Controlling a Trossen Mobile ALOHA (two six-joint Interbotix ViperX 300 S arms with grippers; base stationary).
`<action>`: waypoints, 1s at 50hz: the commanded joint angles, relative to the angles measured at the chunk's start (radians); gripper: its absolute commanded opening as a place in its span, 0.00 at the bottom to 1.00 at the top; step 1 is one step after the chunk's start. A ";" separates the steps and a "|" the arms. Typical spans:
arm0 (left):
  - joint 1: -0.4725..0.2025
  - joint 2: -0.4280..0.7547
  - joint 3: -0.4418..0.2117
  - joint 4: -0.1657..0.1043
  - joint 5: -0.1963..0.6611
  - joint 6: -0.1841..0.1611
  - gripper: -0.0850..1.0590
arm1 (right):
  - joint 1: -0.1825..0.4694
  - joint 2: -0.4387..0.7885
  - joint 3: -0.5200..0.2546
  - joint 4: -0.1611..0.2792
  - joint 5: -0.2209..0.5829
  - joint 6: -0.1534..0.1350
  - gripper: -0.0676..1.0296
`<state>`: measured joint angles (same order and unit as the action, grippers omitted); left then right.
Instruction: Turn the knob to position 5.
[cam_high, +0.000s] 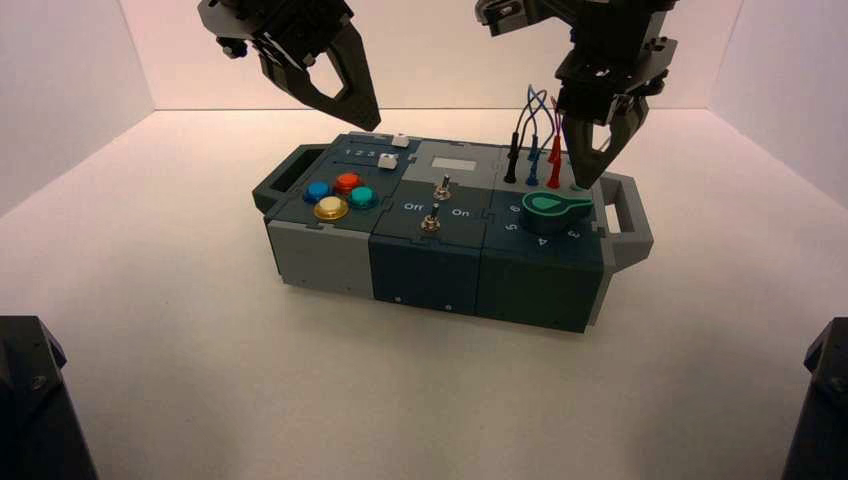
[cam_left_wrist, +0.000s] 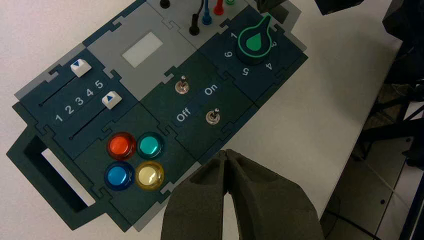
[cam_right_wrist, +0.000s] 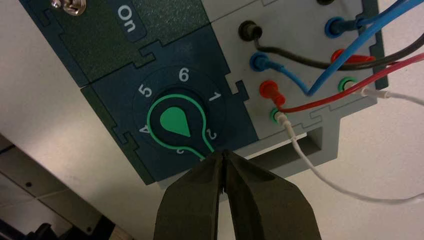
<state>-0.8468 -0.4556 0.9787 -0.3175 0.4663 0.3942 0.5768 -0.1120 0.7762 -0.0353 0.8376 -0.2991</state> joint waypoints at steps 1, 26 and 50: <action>-0.002 -0.012 -0.032 0.003 0.000 0.006 0.05 | 0.003 -0.006 -0.029 -0.011 -0.014 -0.009 0.04; -0.002 -0.029 -0.031 0.003 0.006 0.006 0.05 | 0.000 0.083 -0.060 -0.043 -0.046 -0.006 0.04; -0.002 -0.032 -0.031 0.005 0.006 0.006 0.05 | -0.002 0.089 -0.035 -0.034 -0.026 0.006 0.04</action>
<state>-0.8468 -0.4817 0.9787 -0.3145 0.4755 0.3942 0.5737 -0.0046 0.7440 -0.0736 0.8084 -0.2945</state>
